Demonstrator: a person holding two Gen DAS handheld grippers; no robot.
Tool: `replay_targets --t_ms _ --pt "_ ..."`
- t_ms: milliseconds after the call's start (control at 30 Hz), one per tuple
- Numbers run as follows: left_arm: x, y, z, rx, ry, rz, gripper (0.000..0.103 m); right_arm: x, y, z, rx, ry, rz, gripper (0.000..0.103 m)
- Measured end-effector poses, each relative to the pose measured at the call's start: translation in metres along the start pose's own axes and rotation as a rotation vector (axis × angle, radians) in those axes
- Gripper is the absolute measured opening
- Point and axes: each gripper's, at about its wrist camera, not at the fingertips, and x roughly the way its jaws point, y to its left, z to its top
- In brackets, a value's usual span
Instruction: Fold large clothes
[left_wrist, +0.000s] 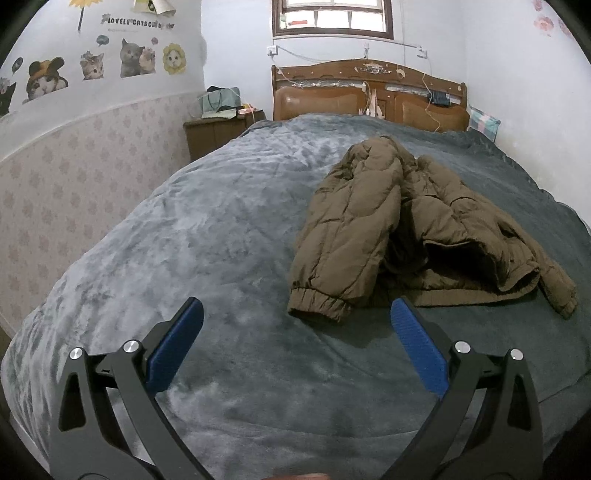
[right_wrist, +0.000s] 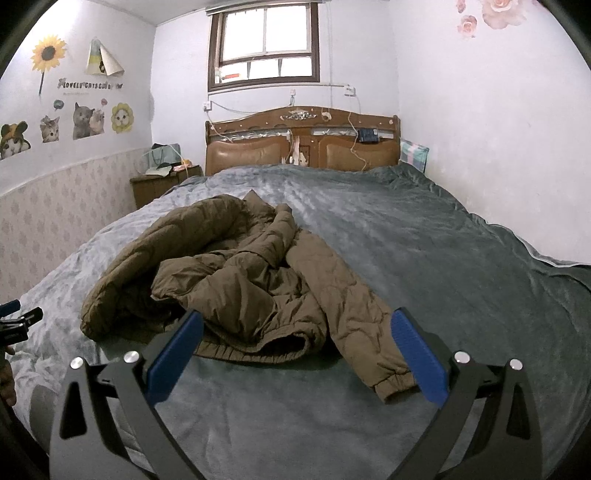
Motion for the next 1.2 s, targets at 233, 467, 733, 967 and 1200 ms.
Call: replay_targets --t_ms 233,467,733,967,1200 --pt "0.001 -0.001 0.001 0.007 -0.013 0.004 0.100 -0.001 -0.001 -0.001 0.001 -0.011 0.000 0.101" --pt "-0.004 0.009 0.001 -0.024 -0.059 0.009 0.100 -0.004 -0.009 -0.008 0.017 -0.071 -0.056 0.101" --pt "0.001 0.018 -0.004 -0.012 -0.080 0.074 0.100 0.018 -0.001 -0.017 -0.023 0.022 -0.094 0.101" --pt "-0.008 0.021 -0.005 -0.022 -0.099 0.078 0.100 0.013 0.008 -0.020 -0.081 0.021 -0.107 0.101" --pt "-0.010 0.023 -0.006 -0.040 -0.108 0.081 0.100 0.013 0.003 -0.019 -0.045 0.025 -0.095 0.101"
